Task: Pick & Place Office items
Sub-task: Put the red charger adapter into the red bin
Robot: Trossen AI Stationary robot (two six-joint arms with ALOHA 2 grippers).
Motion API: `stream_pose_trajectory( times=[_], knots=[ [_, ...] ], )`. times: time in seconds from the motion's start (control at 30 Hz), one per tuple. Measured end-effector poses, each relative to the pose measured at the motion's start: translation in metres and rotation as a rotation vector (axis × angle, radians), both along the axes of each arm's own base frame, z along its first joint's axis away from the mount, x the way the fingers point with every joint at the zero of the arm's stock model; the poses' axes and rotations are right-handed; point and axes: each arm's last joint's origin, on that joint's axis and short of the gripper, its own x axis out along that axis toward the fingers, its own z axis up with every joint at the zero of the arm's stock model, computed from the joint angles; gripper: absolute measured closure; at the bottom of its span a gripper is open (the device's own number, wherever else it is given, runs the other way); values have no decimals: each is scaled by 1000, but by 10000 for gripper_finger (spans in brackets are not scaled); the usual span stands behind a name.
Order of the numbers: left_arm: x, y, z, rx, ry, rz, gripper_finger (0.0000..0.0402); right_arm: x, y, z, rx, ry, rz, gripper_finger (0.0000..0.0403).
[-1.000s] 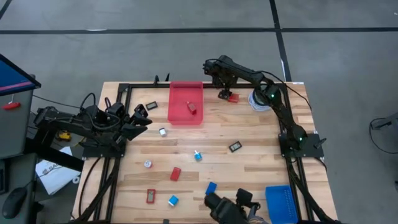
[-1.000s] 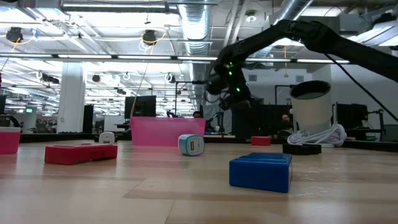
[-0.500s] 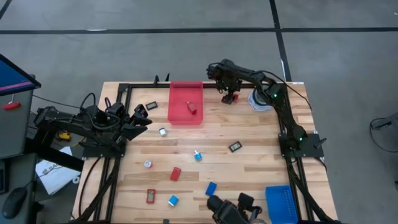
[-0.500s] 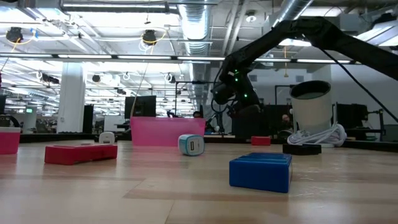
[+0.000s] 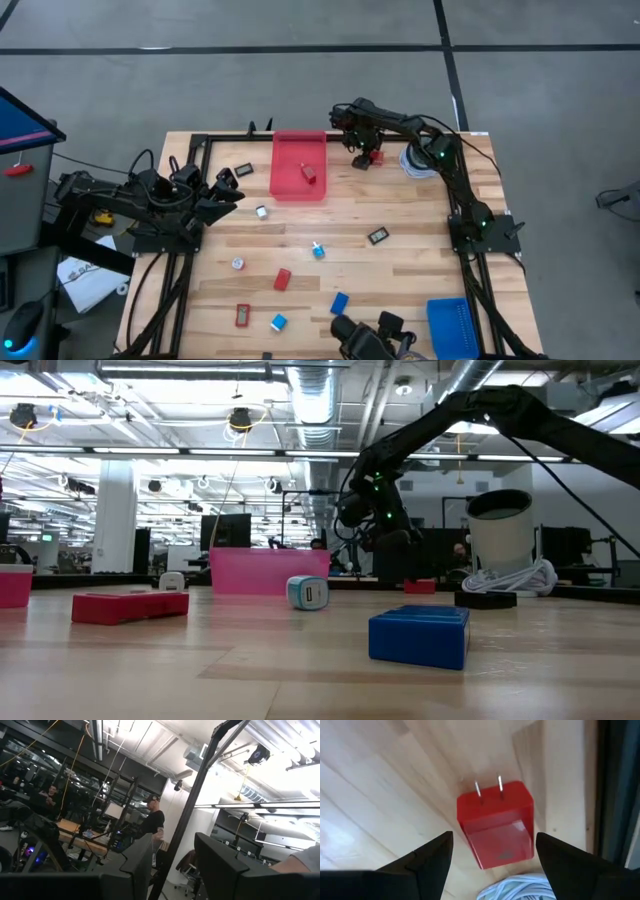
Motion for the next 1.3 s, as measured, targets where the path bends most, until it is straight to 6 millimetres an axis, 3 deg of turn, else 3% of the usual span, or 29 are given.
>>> stream_pose_trajectory(
  times=[0.37, 0.47, 0.6, 0.83, 1.1, 1.3],
  knots=[
    [-2, -5, 2, -4, -17, -44, 258, -9, 8, -24, 64, 48, -6, 128],
    [-2, -5, 2, -3, -18, -44, 258, -7, 11, -25, 63, 45, -5, 148],
    [-2, -5, 2, -3, -18, -44, 258, -6, 12, -25, 54, 45, -25, 205],
    [-2, -5, 2, -2, -19, -44, 258, -10, 12, -19, 62, 39, -95, 202],
    [-2, -5, 2, 1, -20, -42, 258, -16, 19, 41, -26, -79, -127, 202],
    [-2, -5, 2, 2, -17, -42, 258, -12, 50, 104, -16, -346, -170, 202]
  ],
)
